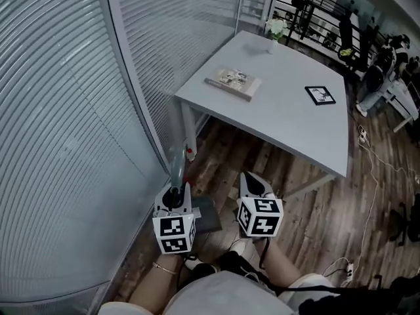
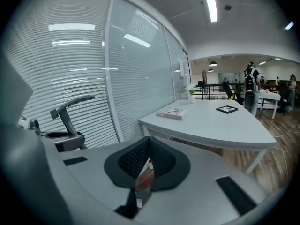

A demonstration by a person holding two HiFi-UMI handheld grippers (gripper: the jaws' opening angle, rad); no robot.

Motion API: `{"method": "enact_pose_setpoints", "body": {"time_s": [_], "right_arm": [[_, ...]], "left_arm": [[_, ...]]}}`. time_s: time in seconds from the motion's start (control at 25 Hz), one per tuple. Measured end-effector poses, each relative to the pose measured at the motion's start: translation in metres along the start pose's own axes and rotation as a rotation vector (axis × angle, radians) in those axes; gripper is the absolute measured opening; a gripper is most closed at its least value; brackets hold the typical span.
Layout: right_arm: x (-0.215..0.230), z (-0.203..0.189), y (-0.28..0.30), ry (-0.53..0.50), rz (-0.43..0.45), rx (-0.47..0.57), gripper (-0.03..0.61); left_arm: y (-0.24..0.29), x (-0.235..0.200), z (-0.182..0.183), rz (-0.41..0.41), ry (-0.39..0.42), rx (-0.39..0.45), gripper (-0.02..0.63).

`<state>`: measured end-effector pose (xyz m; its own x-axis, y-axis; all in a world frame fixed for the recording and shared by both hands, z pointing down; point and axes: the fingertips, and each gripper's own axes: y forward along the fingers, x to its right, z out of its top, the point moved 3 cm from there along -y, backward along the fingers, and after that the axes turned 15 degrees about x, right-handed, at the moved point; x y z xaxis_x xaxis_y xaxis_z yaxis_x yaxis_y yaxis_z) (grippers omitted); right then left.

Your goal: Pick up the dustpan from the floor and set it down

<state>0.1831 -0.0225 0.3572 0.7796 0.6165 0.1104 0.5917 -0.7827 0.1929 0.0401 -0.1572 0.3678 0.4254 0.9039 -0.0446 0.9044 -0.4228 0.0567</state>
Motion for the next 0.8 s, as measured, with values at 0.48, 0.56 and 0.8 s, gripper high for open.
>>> {"method": "enact_pose_setpoints", "body": {"time_s": [0.48, 0.56, 0.8], "right_arm": [[0.137, -0.011, -0.037, 0.064, -0.215, 0.000, 0.032], [0.158, -0.013, -0.044, 0.076, -0.240, 0.000, 0.032], [0.209, -0.018, -0.061, 0.080, -0.291, -0.014, 0.032]], "left_arm": [[0.077, 0.137, -0.002, -0.241, 0.032, 0.000, 0.097], [0.084, 0.156, -0.004, -0.268, 0.040, -0.005, 0.097], [0.100, 0.208, -0.018, -0.334, 0.051, -0.028, 0.097]]}}
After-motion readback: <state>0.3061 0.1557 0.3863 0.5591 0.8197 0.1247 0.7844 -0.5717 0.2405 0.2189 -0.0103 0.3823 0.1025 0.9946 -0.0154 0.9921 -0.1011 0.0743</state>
